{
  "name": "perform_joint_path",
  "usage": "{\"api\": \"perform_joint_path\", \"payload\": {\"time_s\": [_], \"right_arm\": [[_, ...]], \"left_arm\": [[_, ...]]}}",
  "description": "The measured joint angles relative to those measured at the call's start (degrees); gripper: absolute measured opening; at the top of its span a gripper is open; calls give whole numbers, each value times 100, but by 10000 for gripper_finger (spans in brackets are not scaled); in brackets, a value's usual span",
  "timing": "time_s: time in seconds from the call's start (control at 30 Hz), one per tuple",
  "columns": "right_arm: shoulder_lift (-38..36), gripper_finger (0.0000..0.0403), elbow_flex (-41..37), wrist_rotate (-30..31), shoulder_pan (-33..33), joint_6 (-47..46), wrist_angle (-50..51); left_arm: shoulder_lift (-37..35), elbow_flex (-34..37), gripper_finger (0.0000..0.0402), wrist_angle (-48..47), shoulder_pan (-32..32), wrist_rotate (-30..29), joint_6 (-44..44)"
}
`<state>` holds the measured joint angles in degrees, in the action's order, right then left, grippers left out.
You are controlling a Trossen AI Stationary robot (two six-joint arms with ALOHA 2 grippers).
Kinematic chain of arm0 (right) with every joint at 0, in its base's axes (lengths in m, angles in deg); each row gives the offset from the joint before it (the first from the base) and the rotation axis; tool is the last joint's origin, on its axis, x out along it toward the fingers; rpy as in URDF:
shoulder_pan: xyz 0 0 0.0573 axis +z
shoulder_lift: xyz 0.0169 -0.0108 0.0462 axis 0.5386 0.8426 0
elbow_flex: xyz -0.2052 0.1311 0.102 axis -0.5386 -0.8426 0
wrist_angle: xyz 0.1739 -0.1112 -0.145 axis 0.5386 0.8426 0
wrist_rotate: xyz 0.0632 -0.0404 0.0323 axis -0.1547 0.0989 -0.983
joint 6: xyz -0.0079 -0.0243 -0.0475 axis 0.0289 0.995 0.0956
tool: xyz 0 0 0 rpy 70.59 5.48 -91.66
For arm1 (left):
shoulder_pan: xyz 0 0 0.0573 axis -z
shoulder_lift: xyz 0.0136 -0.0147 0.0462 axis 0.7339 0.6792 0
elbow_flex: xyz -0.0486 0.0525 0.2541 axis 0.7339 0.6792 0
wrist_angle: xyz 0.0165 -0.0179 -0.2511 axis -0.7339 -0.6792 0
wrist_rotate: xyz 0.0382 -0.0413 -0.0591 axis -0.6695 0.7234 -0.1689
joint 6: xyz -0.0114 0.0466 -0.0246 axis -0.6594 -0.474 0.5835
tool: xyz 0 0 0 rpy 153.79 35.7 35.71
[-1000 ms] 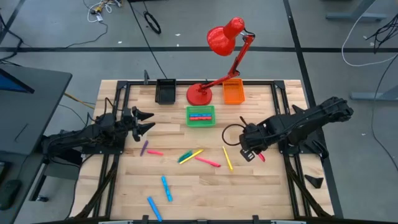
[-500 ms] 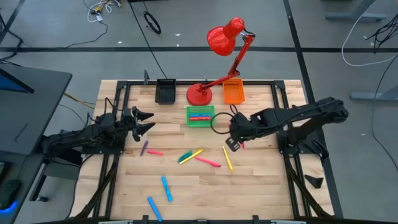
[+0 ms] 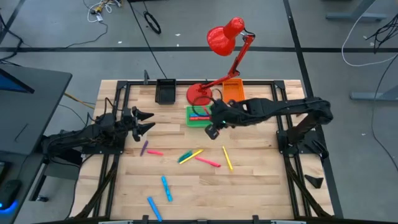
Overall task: Pick & Place Markers
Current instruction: Put the pink pen into the black basket
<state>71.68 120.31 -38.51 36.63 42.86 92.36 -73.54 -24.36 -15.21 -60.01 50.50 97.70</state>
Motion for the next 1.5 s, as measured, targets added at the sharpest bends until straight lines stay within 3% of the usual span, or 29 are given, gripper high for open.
{"api": "perform_joint_path", "payload": {"time_s": [0.37,0.9,1.5], "right_arm": [[640,13,934,-10,-350,1133,-984],[653,13,934,-167,-481,2386,-2802],[651,13,934,-626,-473,2801,-3248]], "left_arm": [[0,-1,296,0,1,-1,0],[0,-2,296,0,2,0,0],[0,-2,296,0,0,0,0]]}}
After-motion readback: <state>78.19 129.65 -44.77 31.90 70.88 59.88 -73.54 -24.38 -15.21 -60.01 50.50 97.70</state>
